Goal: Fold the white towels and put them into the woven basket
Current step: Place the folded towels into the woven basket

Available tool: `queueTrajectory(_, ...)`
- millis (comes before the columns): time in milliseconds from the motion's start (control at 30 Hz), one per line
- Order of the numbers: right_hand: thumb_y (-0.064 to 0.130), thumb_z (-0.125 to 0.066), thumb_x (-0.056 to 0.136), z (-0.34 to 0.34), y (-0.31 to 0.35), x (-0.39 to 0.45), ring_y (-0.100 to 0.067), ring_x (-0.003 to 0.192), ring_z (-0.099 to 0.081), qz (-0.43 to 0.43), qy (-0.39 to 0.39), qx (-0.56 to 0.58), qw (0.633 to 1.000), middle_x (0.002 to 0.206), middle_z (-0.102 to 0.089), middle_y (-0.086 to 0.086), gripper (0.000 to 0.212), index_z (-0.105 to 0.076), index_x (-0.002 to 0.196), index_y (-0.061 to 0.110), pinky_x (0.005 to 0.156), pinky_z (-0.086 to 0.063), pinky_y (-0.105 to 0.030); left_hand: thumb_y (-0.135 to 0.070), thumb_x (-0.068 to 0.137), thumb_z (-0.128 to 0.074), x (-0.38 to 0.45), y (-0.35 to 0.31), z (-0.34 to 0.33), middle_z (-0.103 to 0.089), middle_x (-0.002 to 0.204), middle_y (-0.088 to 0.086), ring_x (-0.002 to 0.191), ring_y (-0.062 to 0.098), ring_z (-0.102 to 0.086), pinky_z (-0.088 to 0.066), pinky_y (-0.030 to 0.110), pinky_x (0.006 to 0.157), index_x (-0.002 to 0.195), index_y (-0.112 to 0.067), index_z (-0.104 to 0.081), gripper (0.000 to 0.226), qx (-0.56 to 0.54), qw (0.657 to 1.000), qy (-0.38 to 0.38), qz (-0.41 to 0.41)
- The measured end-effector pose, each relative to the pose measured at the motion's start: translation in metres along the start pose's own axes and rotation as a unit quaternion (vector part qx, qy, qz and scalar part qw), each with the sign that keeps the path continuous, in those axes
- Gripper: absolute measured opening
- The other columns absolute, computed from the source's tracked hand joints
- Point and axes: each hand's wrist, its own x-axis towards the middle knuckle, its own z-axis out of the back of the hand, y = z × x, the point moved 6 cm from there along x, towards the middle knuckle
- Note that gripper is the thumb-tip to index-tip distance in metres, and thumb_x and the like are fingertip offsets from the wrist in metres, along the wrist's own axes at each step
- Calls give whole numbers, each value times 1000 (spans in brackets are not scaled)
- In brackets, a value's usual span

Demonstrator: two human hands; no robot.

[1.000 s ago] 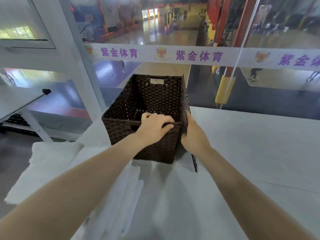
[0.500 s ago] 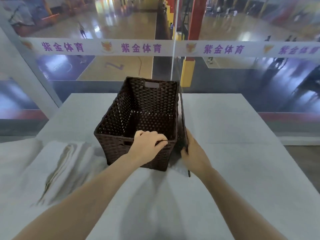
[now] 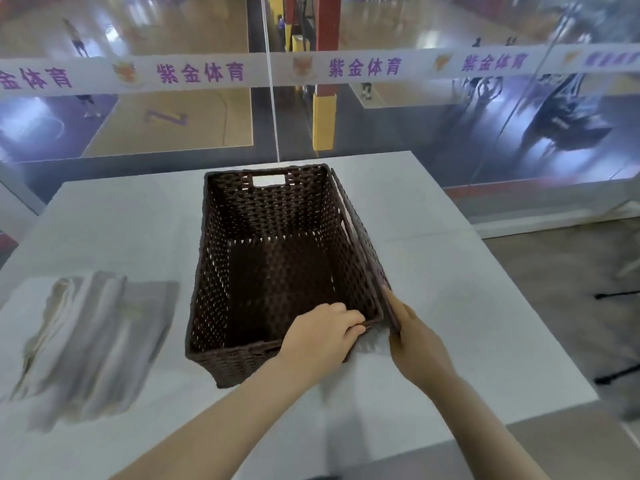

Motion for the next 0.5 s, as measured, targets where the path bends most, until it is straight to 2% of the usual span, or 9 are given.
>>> queueTrajectory(100, 10, -42, 91, 6, -9, -23, -20, 103, -63, -4, -15, 20, 1000, 153, -34, 20, 83, -5, 144, 62, 70, -51, -33, -41, 102, -39, -5, -20, -12, -57, 105, -8, 102, 12, -55, -50, 38, 80, 118, -32, -60, 28, -10, 999, 24, -22)
queueTrajectory(267, 11, -43, 91, 16, -21, -47, -18, 109, -62, -26, -23, 42, 999, 147, -41, 20, 77, -14, 147, 56, 78, -53, -36, -42, 101, -39, -18, -43, -30, -53, 101, -10, 100, 11, -52, -49, 36, 78, 117, -33, -59, 26, -30, 998, 49, -40)
queueTrajectory(500, 10, -44, 91, 14, -19, -54, -11, 119, -56, -40, -2, 79, 996, 146, -42, 18, 77, -16, 148, 52, 87, -53, -40, -44, 101, -39, -23, -45, -32, -51, 98, -11, 96, 10, -52, -49, 34, 74, 114, -34, -59, 26, -37, 998, 34, -37)
